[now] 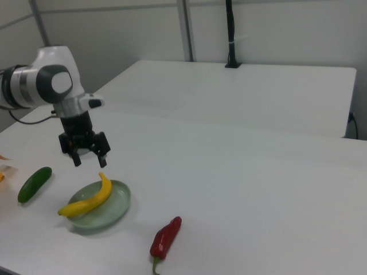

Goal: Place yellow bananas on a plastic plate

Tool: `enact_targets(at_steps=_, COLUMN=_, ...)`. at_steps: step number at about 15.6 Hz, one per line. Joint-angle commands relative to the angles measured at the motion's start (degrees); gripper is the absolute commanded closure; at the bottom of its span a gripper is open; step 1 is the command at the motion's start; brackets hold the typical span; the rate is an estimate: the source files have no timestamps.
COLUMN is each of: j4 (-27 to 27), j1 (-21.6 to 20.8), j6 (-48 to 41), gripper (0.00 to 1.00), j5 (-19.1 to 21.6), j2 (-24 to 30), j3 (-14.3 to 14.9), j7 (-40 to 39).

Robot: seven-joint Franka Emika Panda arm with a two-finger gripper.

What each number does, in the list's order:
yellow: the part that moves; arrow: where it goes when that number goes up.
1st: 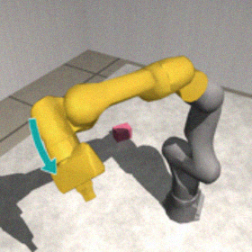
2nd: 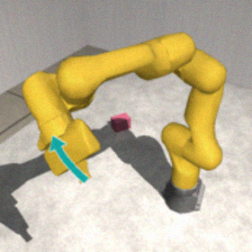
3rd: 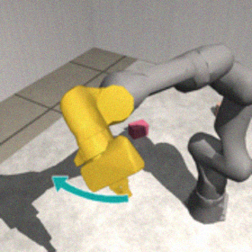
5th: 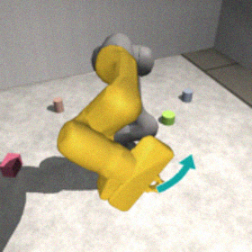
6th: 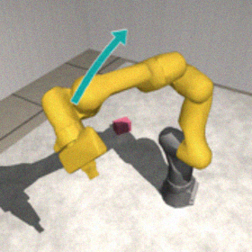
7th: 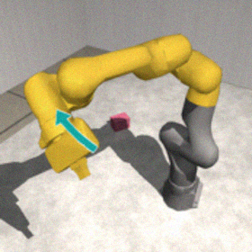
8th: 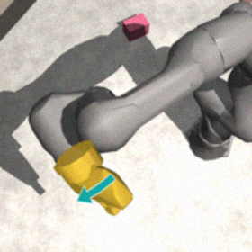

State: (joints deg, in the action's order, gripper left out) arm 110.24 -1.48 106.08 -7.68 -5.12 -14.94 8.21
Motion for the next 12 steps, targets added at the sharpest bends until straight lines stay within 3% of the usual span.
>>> enact_targets(at_steps=1, j4=-3.3, j1=1.3, j6=0.5, gripper=0.00, j5=1.0, j2=0.8, j3=0.5, j7=-0.4)
enact_targets(at_steps=5, j4=-7.8, j1=2.3, j6=0.4, gripper=0.00, j5=1.2, j2=1.3, j3=2.9, j7=-0.3)
enact_targets(at_steps=8, j4=-8.4, j1=2.3, j6=0.4, gripper=0.00, j5=4.4, j2=3.6, j3=5.5, j7=1.2)
enact_targets(at_steps=12, j4=-9.2, j1=2.2, j6=0.2, gripper=0.00, j5=5.0, j2=5.6, j3=7.5, j7=5.8)
